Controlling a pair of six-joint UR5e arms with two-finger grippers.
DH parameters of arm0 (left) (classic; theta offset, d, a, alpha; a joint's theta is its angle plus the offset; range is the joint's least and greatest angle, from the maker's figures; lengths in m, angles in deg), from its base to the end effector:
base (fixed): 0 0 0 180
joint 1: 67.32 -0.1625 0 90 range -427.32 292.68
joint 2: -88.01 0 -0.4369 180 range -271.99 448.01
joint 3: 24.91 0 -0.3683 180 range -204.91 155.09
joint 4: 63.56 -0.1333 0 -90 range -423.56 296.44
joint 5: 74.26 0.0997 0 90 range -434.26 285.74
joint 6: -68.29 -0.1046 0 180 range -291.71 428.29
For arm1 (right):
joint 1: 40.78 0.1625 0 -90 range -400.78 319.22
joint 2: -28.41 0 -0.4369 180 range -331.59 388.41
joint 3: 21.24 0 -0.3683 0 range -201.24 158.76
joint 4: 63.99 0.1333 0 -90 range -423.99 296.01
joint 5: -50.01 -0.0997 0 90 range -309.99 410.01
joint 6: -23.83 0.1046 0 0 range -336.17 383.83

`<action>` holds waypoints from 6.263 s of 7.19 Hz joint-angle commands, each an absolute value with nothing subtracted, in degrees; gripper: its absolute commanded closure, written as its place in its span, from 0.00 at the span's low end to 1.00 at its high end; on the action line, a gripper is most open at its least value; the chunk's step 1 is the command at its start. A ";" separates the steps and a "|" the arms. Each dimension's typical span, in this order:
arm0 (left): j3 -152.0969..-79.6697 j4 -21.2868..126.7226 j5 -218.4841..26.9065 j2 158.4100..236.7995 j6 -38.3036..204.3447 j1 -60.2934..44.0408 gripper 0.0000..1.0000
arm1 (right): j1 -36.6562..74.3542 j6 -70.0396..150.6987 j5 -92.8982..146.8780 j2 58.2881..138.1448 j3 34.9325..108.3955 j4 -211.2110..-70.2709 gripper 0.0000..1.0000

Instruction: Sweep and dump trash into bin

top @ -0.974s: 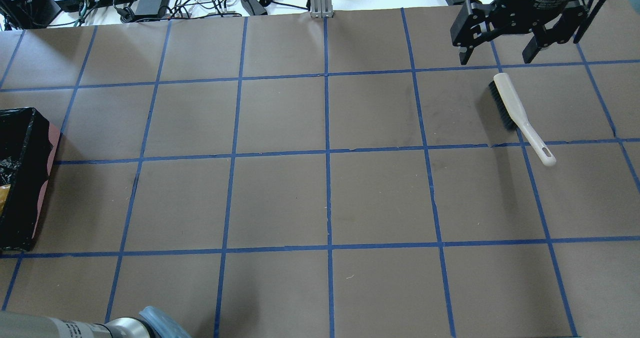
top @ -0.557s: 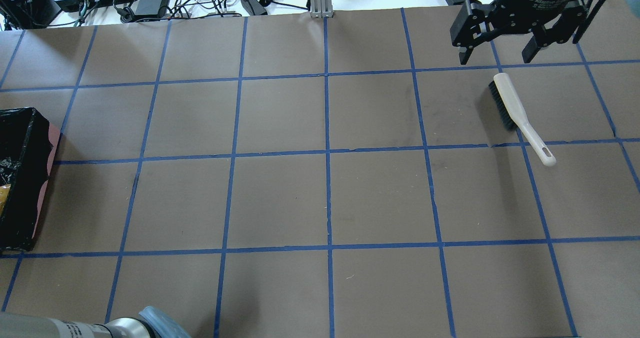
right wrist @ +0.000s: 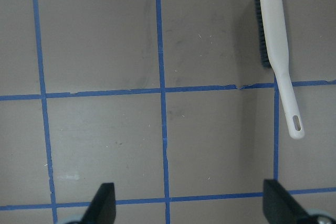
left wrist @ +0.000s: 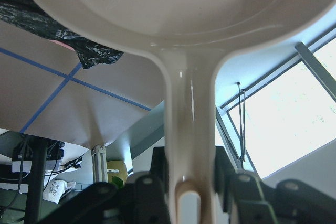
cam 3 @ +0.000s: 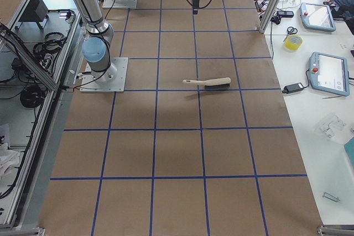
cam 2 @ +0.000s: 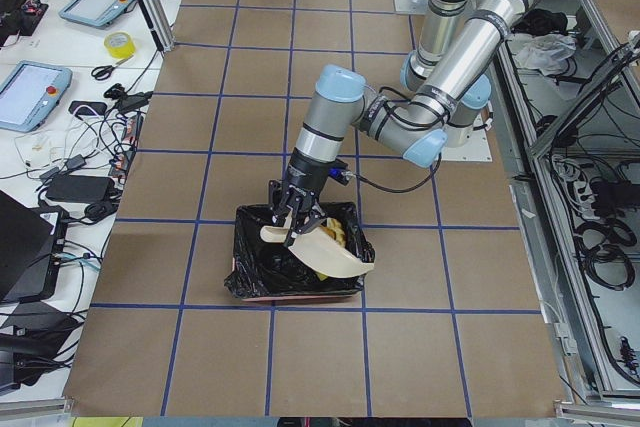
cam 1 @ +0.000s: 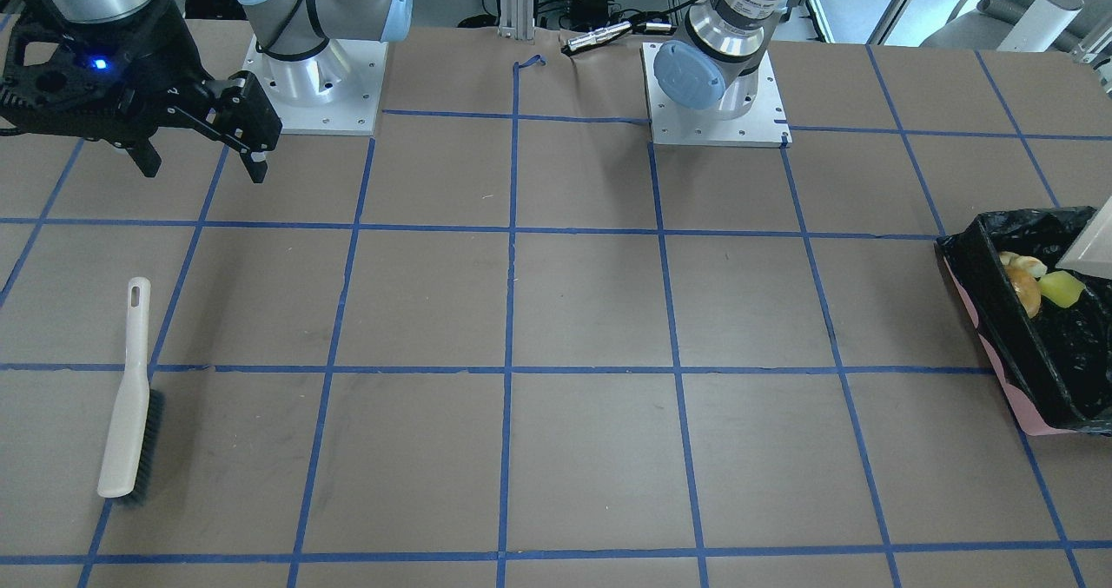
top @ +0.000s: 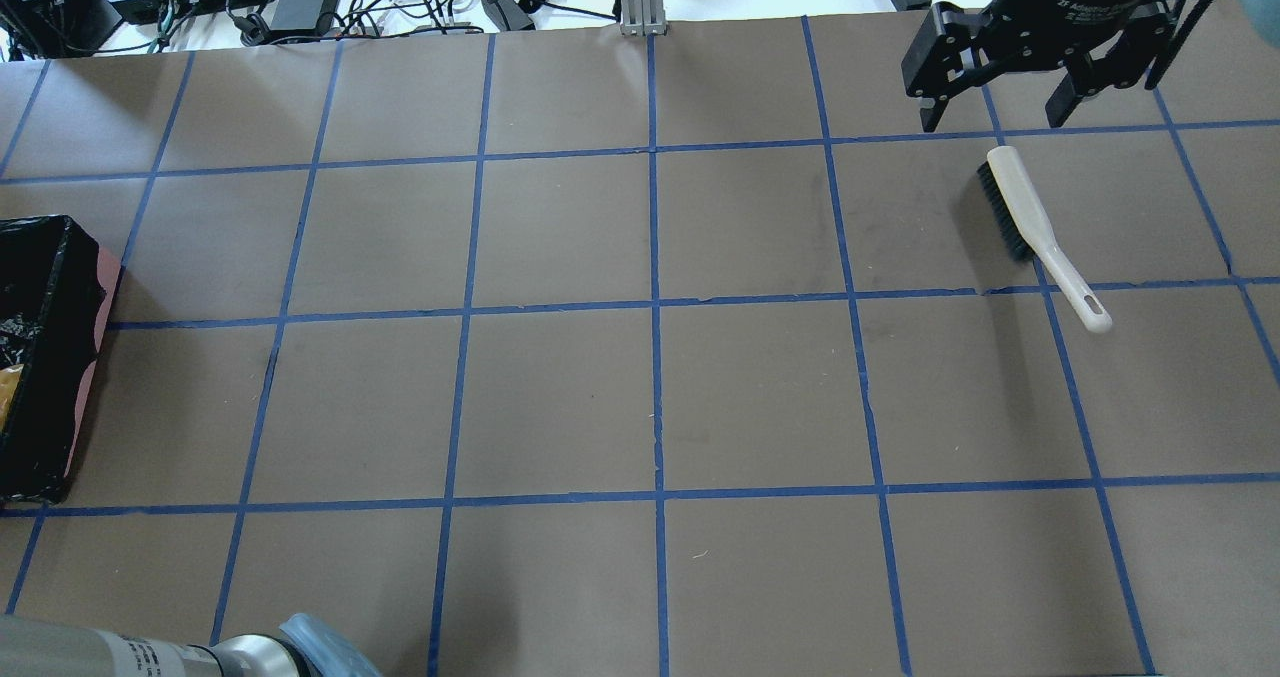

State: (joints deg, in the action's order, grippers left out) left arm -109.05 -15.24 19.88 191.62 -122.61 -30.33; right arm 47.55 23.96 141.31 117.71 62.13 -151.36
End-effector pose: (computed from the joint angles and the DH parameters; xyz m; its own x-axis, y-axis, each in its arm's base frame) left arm 0.4105 -0.4667 0.5066 0.6830 0.7117 0.1644 0.5434 -0.6454 0.5368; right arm 0.1170 -0.4808 0.5388 -0.9992 0.0327 0.0225 0.0314 0.9978 -0.0576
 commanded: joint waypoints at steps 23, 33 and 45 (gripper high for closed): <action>-100.24 7.90 18.47 213.96 -36.21 11.78 1.00 | 47.55 23.83 140.63 117.53 62.17 -151.45 0.00; -98.24 8.49 13.49 211.34 -27.56 12.57 0.35 | 47.55 23.74 140.63 117.53 62.17 -151.36 0.00; -111.98 28.07 16.53 179.26 37.61 19.87 0.03 | 47.55 23.57 140.80 117.62 62.17 -151.36 0.00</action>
